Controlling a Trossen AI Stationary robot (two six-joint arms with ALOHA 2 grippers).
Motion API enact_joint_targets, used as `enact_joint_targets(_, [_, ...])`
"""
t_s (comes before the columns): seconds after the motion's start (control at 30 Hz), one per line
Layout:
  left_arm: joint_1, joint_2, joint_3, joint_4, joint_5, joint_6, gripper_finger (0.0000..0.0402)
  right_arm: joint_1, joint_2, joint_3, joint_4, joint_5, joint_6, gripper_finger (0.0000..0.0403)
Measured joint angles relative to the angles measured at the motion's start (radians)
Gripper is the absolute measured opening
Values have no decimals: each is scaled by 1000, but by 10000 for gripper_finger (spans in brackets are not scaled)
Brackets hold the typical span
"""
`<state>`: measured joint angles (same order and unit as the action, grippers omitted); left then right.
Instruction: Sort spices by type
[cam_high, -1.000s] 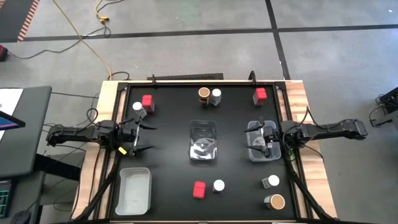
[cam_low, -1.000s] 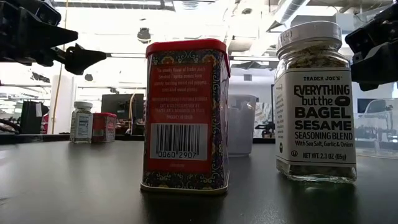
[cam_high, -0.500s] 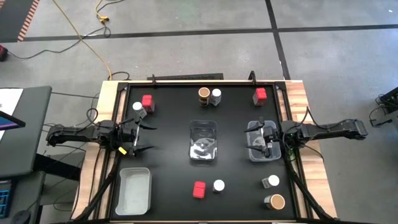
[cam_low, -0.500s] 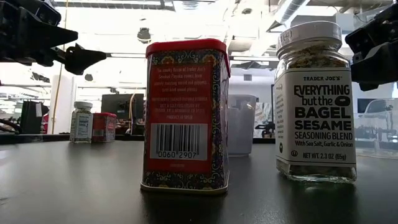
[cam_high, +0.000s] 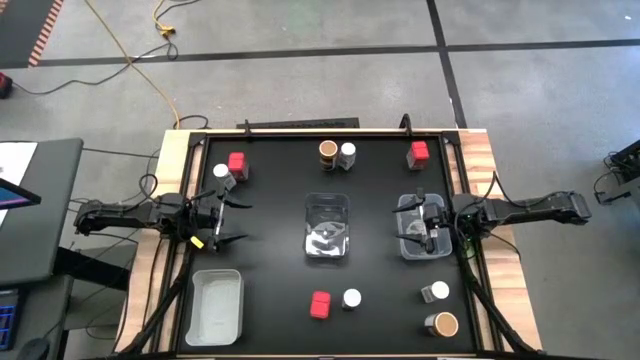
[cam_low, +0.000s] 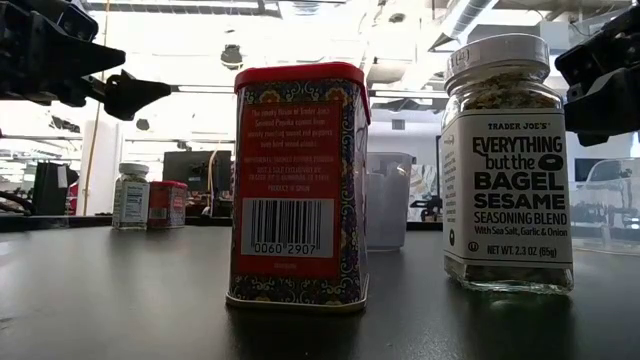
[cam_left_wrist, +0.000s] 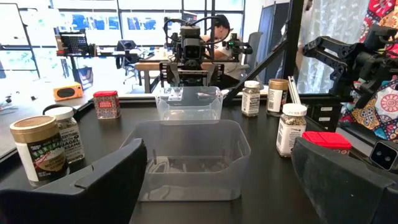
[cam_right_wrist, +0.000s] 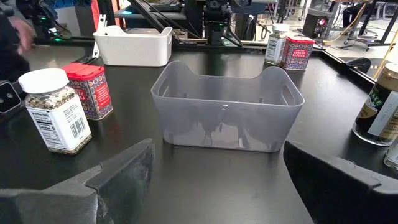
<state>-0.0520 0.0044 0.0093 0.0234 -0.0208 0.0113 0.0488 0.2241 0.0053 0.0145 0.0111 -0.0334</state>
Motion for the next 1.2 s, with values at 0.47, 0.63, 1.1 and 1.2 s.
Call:
enact_joint_targets(0.47, [0,0,0,0,0,-14,383,0,0,0,0,0,0,384])
enact_joint_targets(0.63, [0,0,0,0,0,-64,383,0,0,0,0,0,0,384])
enact_joint_targets(1.1, [0,0,0,3,-11,-105,383,0,0,0,0,0,0,384])
enact_joint_targets(1.2, [0,0,0,3,-12,-105,383,0,0,0,0,0,0,384])
